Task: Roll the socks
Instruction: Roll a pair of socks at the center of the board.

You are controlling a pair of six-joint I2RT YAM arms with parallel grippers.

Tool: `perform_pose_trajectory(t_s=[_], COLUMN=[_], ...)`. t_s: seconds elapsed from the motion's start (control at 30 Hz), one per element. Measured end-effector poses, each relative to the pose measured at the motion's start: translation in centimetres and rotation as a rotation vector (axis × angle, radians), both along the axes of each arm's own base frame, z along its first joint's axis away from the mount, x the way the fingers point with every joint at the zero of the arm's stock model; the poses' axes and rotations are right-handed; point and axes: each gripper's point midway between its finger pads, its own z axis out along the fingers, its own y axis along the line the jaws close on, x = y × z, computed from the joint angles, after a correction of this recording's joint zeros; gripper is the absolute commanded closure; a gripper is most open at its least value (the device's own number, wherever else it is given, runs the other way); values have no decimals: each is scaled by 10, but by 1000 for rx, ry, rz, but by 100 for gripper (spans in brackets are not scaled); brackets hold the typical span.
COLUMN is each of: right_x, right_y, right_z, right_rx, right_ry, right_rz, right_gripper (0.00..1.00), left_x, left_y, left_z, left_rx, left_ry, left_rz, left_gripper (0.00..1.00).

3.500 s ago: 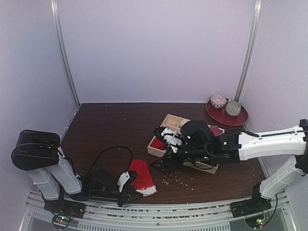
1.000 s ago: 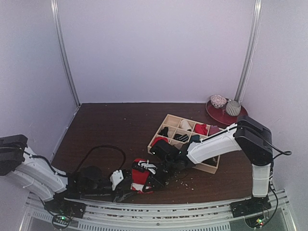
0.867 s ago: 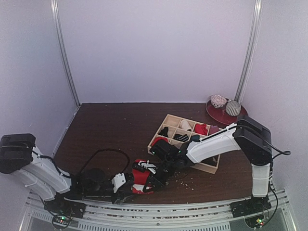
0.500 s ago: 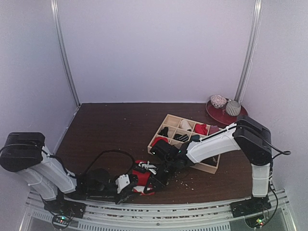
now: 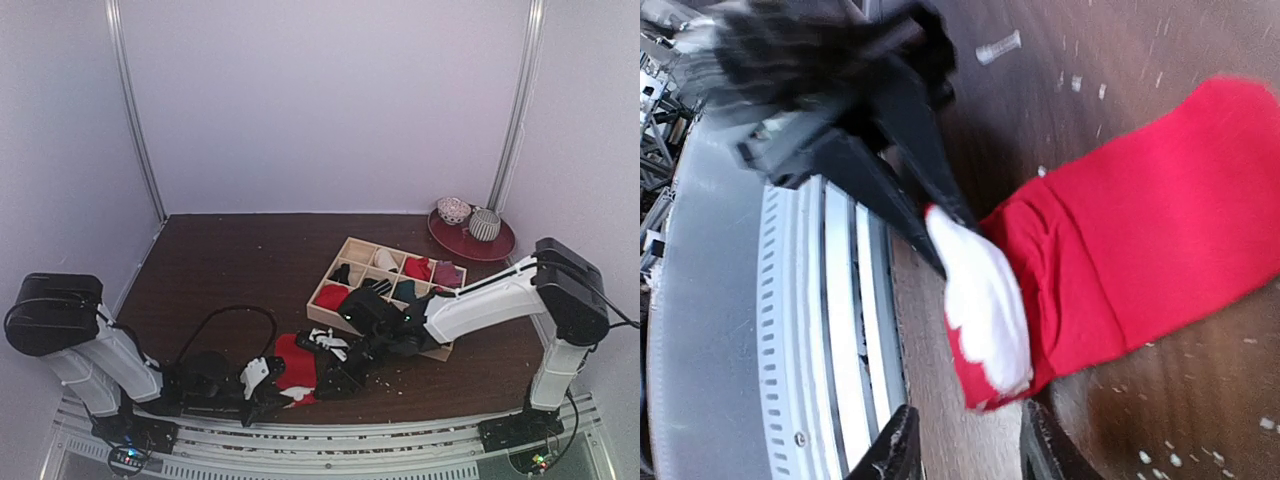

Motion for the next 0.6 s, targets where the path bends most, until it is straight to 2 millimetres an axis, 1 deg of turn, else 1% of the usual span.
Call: perform_pose_trajectory(t_s=[0.07, 0.13, 0.2, 0.27, 0.33, 0.43, 0.57, 0.6], right_x=[0, 1, -7, -15, -23, -21, -17, -15], right_y=[-7, -11, -10, -1, 8, 17, 20, 19], right_z=[17, 33, 43, 47, 43, 27, 1, -2], right_rx=[78, 165, 226, 261, 267, 236, 172, 163], right_ry=[-101, -258, -392, -517, -604, -698, -768, -777], right_rz=[-8, 3, 48, 113, 180, 247, 302, 305], right_gripper=[64, 63, 60, 58, 58, 58, 58, 58], left_x=[1, 2, 2, 3, 4, 4, 2, 1], left_y=[1, -1, 0, 2, 3, 4, 4, 4], left_z=[0, 0, 0, 0, 0, 0, 0, 0], left_rx=[4, 6, 2, -4, -11, -20, -28, -28], left_ry=[57, 119, 172, 234, 274, 325, 365, 371], left_rz=[27, 50, 67, 86, 100, 109, 107, 107], left_gripper=[100, 100, 100, 100, 100, 100, 100, 100])
